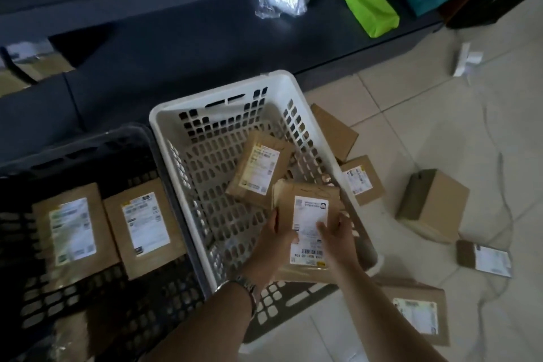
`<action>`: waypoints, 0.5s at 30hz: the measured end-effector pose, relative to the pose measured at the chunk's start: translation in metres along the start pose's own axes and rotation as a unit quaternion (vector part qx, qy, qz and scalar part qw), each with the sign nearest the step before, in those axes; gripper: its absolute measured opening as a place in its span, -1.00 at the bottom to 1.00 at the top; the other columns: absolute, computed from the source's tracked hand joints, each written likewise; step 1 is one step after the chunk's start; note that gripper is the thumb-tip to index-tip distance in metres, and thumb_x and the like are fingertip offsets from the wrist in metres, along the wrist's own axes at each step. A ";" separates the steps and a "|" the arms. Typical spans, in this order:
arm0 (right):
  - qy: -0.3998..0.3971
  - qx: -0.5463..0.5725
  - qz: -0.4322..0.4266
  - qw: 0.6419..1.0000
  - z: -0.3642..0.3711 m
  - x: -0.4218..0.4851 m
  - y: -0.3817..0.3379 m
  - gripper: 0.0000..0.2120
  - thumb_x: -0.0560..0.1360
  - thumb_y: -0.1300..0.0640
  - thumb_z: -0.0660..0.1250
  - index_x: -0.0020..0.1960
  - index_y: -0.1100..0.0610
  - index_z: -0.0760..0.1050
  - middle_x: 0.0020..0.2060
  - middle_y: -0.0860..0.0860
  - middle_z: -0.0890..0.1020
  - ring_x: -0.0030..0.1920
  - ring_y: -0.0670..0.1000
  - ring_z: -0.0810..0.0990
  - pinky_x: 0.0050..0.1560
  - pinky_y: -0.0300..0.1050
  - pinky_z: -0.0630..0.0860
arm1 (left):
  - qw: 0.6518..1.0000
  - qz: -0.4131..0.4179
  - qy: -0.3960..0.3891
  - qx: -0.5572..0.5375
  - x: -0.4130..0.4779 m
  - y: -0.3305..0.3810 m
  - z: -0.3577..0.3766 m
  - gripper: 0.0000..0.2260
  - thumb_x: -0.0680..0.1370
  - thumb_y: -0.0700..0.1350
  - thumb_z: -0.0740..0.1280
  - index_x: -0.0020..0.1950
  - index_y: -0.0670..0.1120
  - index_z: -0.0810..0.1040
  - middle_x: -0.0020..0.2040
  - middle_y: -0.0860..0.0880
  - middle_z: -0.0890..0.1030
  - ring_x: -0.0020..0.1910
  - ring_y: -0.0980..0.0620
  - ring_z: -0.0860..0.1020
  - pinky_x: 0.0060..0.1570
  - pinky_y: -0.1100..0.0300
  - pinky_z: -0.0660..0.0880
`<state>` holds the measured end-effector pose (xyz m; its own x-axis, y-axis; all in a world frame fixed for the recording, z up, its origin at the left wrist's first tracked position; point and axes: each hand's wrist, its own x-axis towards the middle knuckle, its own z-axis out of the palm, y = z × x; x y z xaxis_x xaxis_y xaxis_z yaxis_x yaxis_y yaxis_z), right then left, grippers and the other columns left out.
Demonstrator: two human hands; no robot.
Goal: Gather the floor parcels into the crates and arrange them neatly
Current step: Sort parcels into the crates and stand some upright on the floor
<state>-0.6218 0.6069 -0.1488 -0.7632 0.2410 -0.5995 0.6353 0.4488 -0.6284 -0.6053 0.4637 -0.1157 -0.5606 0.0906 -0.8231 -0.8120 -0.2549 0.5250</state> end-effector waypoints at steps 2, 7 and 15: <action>-0.021 -0.017 -0.001 1.000 0.005 0.000 0.001 -0.61 0.57 0.19 0.35 0.32 0.09 0.27 -0.04 -0.12 0.53 -0.20 -0.26 0.52 -0.36 -0.49 0.45 | 1.000 -0.003 -0.020 -0.016 -0.007 0.005 -0.003 -0.54 0.53 -0.39 0.20 0.32 0.03 0.38 0.04 0.01 0.59 -0.12 0.12 0.57 -0.44 0.38 0.51; -0.040 0.020 -0.015 0.999 0.031 -0.039 -0.039 -0.73 0.57 0.24 0.31 0.24 0.06 0.40 0.07 -0.03 0.61 0.11 0.00 0.63 -0.16 -0.26 0.53 | 0.997 0.066 -0.020 0.033 -0.045 0.021 -0.011 -0.73 0.60 -0.25 0.17 0.13 0.05 0.56 -0.05 0.12 0.62 -0.13 0.25 0.60 -0.22 0.38 0.53; -0.187 0.053 -0.179 0.964 0.140 -0.183 -0.223 -0.73 0.60 0.27 0.27 0.24 0.03 0.41 0.03 -0.06 0.57 0.05 -0.06 0.56 -0.12 -0.44 0.46 | 0.925 0.272 0.253 -0.085 -0.174 0.088 -0.201 -0.76 0.59 -0.25 0.23 -0.02 0.04 0.62 -0.01 0.02 0.68 0.02 0.03 0.63 0.06 0.11 0.53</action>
<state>-0.6073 0.3422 0.0321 -0.8523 -0.2498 -0.4596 0.3632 0.3497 -0.8636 -0.5469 0.2320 0.0307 -0.6963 -0.5460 -0.4658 -0.3703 -0.2826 0.8849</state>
